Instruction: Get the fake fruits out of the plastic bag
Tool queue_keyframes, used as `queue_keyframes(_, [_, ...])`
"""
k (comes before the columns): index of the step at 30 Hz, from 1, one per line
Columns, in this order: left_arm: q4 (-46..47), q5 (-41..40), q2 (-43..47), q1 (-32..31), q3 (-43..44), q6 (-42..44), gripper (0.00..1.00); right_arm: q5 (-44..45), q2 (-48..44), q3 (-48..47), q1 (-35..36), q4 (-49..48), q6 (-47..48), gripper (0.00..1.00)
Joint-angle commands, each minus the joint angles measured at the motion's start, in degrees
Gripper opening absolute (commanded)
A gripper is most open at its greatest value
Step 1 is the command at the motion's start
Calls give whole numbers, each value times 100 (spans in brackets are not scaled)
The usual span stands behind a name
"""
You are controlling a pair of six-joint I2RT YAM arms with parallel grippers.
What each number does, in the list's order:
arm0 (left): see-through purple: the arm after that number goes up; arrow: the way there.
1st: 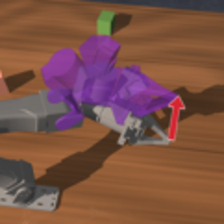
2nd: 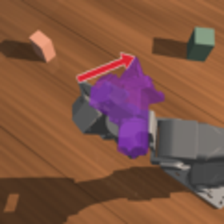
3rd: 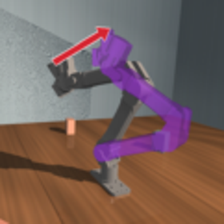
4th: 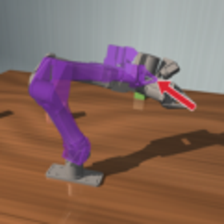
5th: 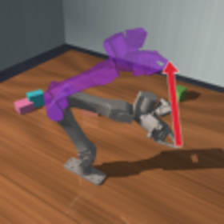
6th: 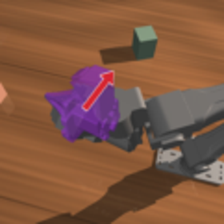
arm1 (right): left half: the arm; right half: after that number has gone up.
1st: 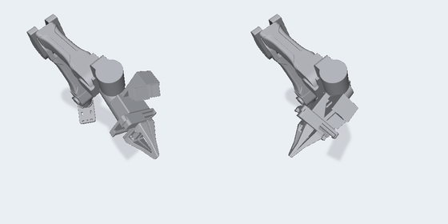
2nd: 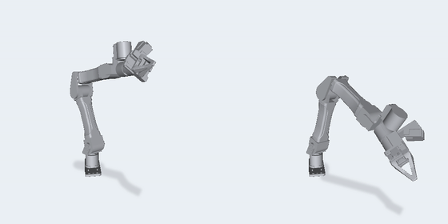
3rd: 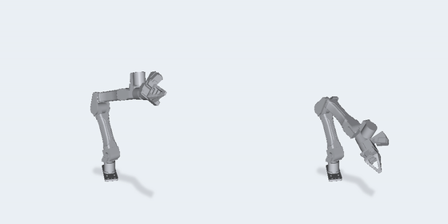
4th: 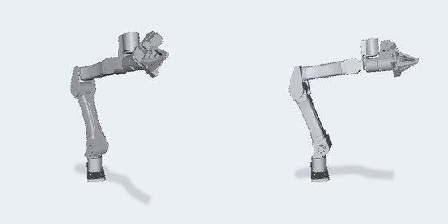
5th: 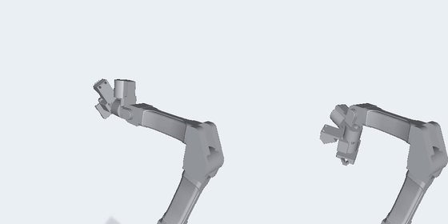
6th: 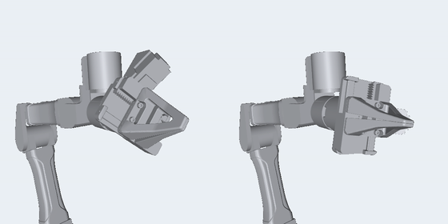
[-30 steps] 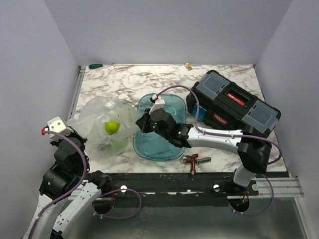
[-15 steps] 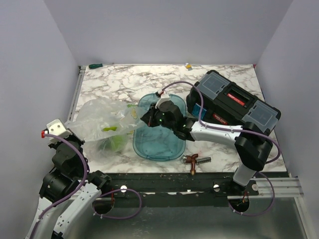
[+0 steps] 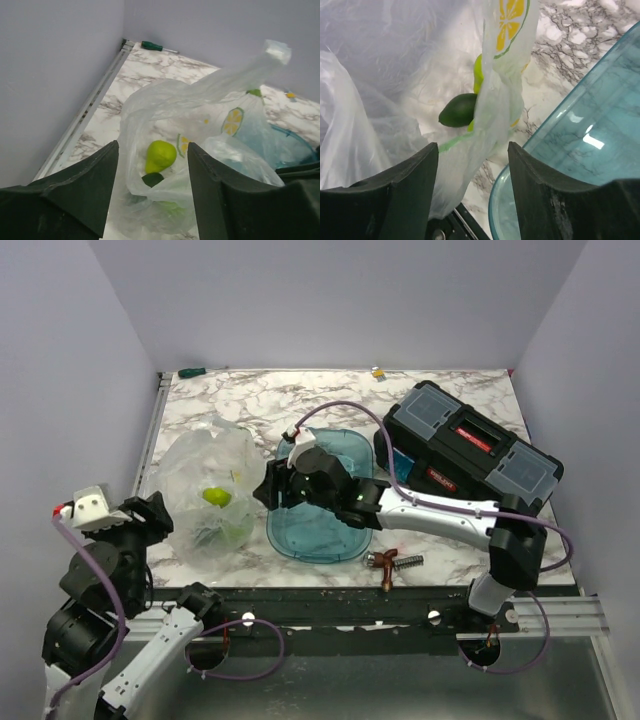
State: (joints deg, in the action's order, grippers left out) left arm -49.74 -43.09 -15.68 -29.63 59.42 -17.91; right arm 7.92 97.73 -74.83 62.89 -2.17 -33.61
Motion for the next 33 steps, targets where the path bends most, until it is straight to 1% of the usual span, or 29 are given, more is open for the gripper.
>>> queue_keyframes(1, [-622,776,-48,18,665,-293,60,522,-700,-96,33,630,334,65])
queue_keyframes(6, [-612,1631,-262,-55,1340,-191,68,594,-984,-189,288,625,554,79])
queue_keyframes(8, [-454,2162,-370,-99,1452,-81,72,343,-948,-237,424,393,679,84])
queue_keyframes(9, [-336,2484,-408,-117,1444,-33,74,38,-903,-221,481,79,756,87])
queue_keyframes(12, [-84,3381,-588,-140,1324,125,82,-1032,-616,-169,586,-773,1251,88])
queue_keyframes(13, [-106,3625,-724,-138,1335,130,84,-1239,-478,-190,635,-915,1522,89])
queue_keyframes(14, [-178,3788,-874,-140,1384,114,95,-1259,-351,-258,660,-912,1715,89])
queue_keyframes(15, [-283,3947,-1046,-140,1441,112,99,-1216,-205,-360,678,-859,1882,89])
queue_keyframes(16, [-387,4062,-1190,-140,1472,117,99,-1126,-87,-469,680,-759,1961,89])
queue_keyframes(17, [-457,4106,-1330,-140,1484,129,99,-1031,52,-587,697,-599,2008,85])
queue_keyframes(18, [-548,4074,-1425,-140,1492,126,99,-1021,144,-728,727,-410,2047,75])
queue_keyframes(20, [-695,3942,-1574,-135,1481,103,99,-972,192,-694,892,-387,2113,45])
queue_keyframes(21, [-712,3925,-1624,-140,1455,111,99,-989,154,-587,982,-515,2163,38])
queue_keyframes(22, [-722,3931,-1660,-140,1418,120,98,-995,90,-419,1086,-646,2211,35])
queue_keyframes(25, [-806,3890,-1816,-140,1362,106,84,-932,-114,122,1271,-1180,2229,27])
queue_keyframes(29, [-905,3678,-1943,-140,1098,-118,71,-1090,-342,624,1301,-1820,2133,11])
queue_keyframes(30, [-900,3581,-1912,-140,953,-227,70,-1155,-380,700,1304,-1960,2128,4])
queue_keyframes(31, [-853,3493,-1856,-140,795,-352,69,-1216,-417,799,1313,-2080,2122,1])
queue_keyframes(33, [-725,3411,-1699,-140,453,-599,69,-1295,-493,989,1326,-2349,2121,1])
